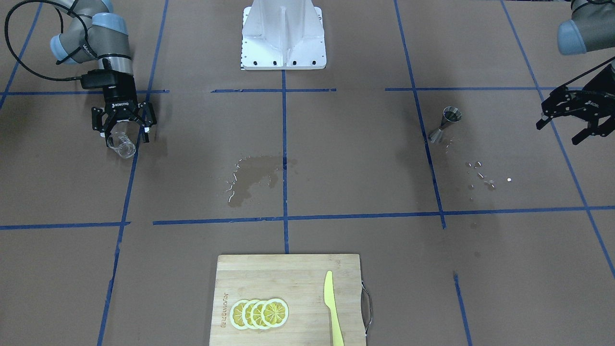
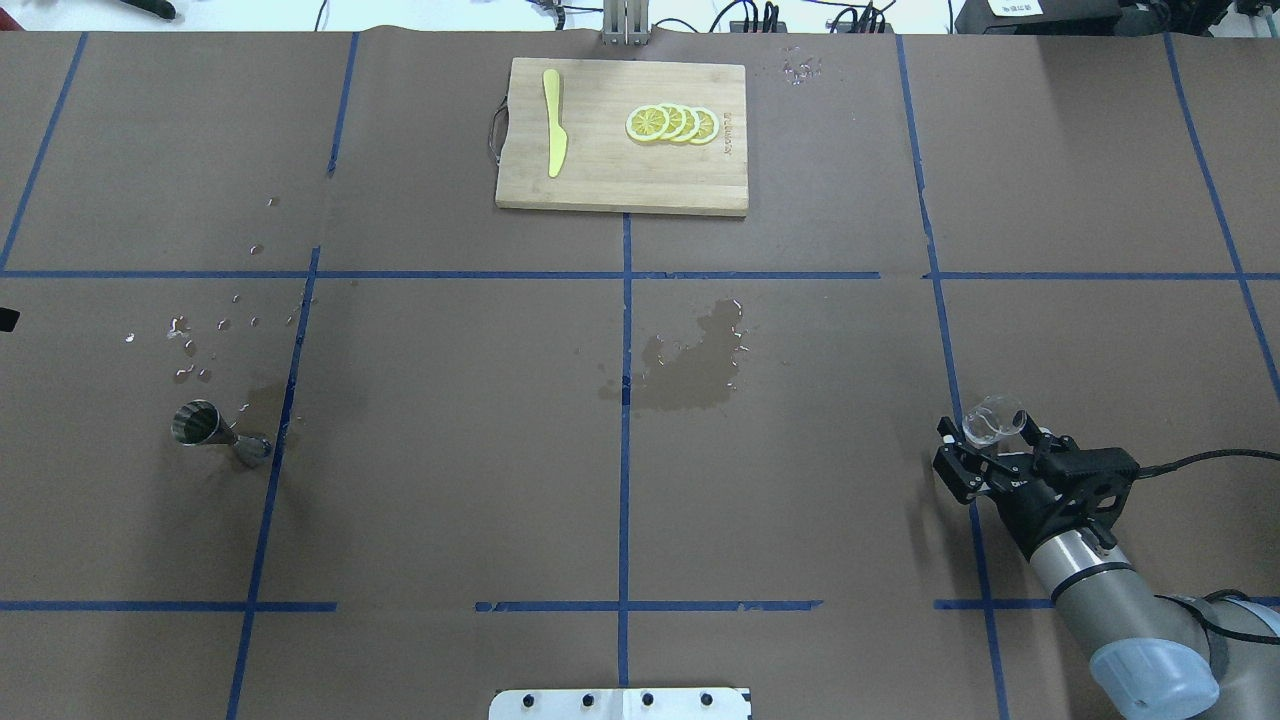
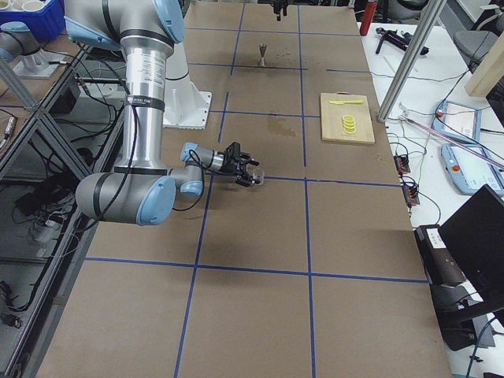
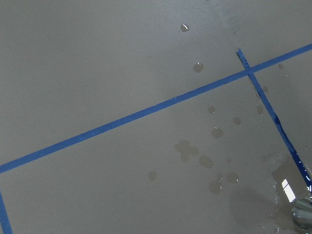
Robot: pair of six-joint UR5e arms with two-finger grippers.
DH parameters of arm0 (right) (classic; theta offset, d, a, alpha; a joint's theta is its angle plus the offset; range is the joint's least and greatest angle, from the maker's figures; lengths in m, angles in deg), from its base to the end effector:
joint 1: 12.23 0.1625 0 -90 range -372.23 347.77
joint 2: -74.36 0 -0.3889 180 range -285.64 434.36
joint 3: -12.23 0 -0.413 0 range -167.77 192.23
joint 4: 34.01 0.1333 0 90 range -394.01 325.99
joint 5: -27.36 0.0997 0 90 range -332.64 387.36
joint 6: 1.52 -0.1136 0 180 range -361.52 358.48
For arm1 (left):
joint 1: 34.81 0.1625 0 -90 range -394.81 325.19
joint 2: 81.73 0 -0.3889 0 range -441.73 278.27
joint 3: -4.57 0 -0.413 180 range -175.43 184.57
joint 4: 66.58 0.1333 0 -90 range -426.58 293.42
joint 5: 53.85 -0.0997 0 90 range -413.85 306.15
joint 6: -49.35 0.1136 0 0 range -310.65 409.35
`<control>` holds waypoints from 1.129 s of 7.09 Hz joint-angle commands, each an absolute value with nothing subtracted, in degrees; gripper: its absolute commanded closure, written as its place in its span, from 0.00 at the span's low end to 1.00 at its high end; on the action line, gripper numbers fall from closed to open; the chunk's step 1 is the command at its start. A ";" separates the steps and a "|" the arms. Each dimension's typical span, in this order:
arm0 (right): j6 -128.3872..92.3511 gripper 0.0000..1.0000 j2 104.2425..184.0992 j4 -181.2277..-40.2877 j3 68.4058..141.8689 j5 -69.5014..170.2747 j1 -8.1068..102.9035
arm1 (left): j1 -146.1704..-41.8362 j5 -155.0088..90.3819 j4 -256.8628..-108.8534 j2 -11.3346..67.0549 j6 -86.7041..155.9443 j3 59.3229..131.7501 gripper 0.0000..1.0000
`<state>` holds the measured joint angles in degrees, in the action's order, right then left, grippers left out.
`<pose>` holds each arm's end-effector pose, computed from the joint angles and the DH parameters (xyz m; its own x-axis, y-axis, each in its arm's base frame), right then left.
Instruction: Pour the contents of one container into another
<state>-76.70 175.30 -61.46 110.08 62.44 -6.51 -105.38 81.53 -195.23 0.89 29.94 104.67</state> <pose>-0.4207 -0.2695 0.5139 0.6828 -0.0793 0.7263 -0.6040 0.4979 0.6223 0.1136 -0.4797 0.5226 0.5601 0.4036 -0.7234 -0.0673 0.8926 0.4458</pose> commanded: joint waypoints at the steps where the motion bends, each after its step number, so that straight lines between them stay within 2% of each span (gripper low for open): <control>1: -75.70 0.01 182.35 -61.52 118.27 70.99 -6.35 | -105.30 81.50 -194.29 1.06 29.93 103.89 0.00; 2: -75.70 0.01 187.69 -61.61 122.93 77.66 -6.08 | -105.30 81.50 -192.37 1.15 29.93 104.06 0.00; 4: -75.61 0.00 191.33 -61.61 125.78 86.54 -4.08 | -104.86 81.50 -184.40 2.54 29.93 104.50 0.00; 8: -56.43 0.01 190.82 -62.83 122.11 130.53 30.39 | -105.56 84.82 -172.52 4.39 30.01 108.28 0.00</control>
